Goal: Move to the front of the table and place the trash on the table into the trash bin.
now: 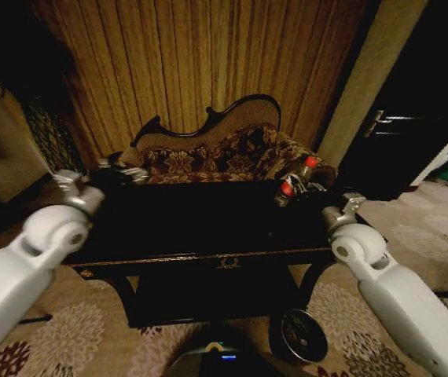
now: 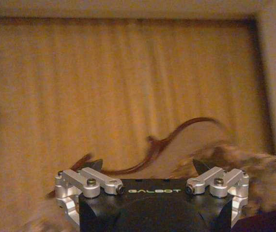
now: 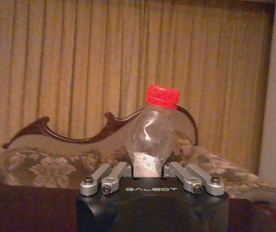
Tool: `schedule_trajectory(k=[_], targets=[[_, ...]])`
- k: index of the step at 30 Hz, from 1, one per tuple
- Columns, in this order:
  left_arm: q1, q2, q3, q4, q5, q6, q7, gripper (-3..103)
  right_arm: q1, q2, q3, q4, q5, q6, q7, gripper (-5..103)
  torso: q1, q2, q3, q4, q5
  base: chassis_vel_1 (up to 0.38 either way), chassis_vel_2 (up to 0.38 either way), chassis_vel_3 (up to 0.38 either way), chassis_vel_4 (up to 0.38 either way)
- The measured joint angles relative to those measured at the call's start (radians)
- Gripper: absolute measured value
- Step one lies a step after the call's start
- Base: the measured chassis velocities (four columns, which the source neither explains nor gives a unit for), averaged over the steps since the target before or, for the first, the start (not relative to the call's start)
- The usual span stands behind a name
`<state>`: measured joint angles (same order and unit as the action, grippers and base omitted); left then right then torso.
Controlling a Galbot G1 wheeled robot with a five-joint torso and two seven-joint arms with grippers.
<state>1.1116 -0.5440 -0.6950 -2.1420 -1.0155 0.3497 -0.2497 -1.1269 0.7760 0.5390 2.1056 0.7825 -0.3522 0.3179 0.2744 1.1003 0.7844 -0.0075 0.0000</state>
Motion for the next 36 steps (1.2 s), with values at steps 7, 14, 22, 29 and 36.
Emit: schedule_trajectory(k=[7,14,22,29,36], targets=[[0.232,-0.087,-0.316,-0.096,-0.125,0.05,0.009,100,-0.092,-0.005,0.103,0.034,-0.006,0.0,-0.003,25,0.0,0.0,0.0,0.0,-0.0001,0.0,0.0,0.0,0.0],[0.248,-0.14,-0.341,-0.128,-0.137,0.083,-0.007,100,-0.123,-0.022,0.142,0.054,0.013,0.0,-0.008,25,0.0,0.0,0.0,0.0002,0.0,0.0,0.0,0.0,0.0],[0.29,-0.19,-0.363,-0.156,-0.092,0.07,0.022,100,-0.157,-0.021,0.177,0.075,0.028,0.0,-0.014,25,0.0,0.0,0.0,0.0001,0.0001,0.0,0.0,0.0,0.0],[0.298,-0.184,-0.378,-0.159,-0.09,0.073,0.019,100,-0.168,-0.001,0.181,0.09,0.026,0.0,-0.014,25,0.0,0.0,0.0,0.0,0.0001,0.014,-0.012,0.0,0.022],[0.314,-0.18,-0.391,-0.156,-0.09,0.071,0.033,100,-0.17,0.016,0.171,0.109,0.02,-0.004,-0.015,25,0.0,0.0,0.0,0.0004,0.0,0.067,-0.065,-0.068,0.065]])
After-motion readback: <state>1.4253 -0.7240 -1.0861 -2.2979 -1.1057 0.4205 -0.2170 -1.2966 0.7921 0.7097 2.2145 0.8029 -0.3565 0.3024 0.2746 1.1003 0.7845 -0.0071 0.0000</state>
